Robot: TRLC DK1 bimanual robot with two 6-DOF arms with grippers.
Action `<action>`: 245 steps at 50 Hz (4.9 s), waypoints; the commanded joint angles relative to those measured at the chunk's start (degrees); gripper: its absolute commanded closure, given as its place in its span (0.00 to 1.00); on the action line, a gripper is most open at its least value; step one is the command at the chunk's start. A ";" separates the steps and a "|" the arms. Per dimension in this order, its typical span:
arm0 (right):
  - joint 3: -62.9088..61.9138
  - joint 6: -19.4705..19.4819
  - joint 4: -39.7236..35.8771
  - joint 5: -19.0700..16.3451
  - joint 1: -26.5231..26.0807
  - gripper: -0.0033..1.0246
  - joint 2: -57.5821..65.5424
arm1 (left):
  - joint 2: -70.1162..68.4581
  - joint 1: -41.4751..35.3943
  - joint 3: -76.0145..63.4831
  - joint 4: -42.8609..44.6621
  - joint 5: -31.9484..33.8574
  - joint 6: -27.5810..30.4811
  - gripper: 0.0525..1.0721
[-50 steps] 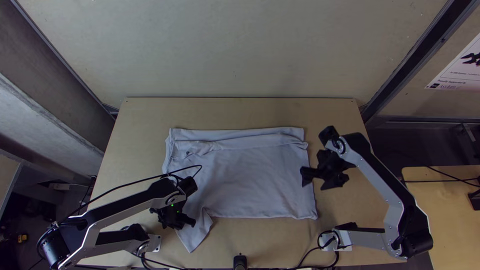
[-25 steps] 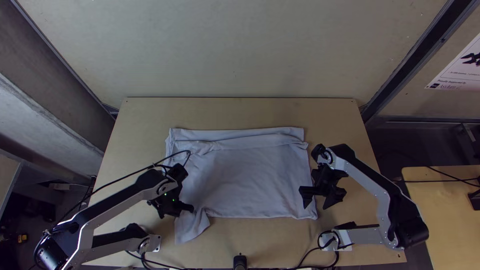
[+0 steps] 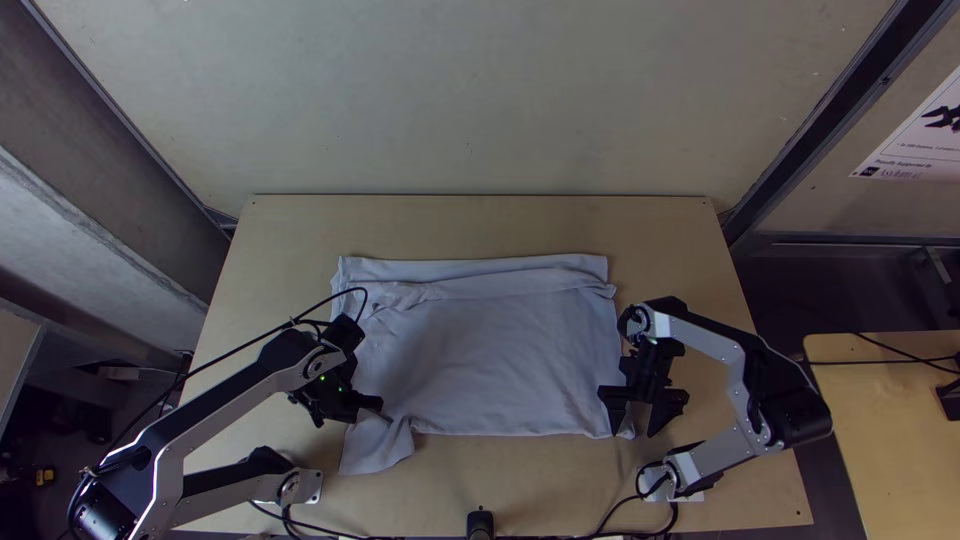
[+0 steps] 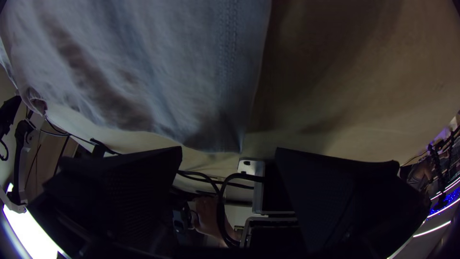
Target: Fold the t-shirt
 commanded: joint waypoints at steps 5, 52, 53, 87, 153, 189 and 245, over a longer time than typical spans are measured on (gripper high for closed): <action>-1.85 -1.35 0.94 -0.24 -0.13 0.18 3.04 | -0.79 0.55 1.56 -0.96 0.06 -0.21 0.97; 7.91 -2.40 -1.61 3.63 0.66 0.97 -14.45 | -3.25 14.96 10.87 -3.78 0.77 2.60 0.97; 8.26 -2.40 -1.61 3.80 0.40 0.97 -14.62 | -3.25 15.22 11.14 -3.95 0.77 2.87 0.97; 28.65 0.59 3.92 6.26 -2.68 0.97 -3.90 | 8.27 23.40 28.28 -4.83 0.77 8.93 0.97; 60.90 2.43 5.51 7.93 -3.03 0.97 22.73 | 35.95 24.28 51.04 2.20 -0.02 19.83 0.97; 56.95 0.50 20.10 21.29 -6.11 0.37 23.61 | 37.27 28.85 45.24 9.50 -0.11 18.34 0.04; 56.68 3.31 27.65 24.98 -6.46 0.03 -4.78 | 37.27 50.64 34.96 7.91 33.99 33.89 0.04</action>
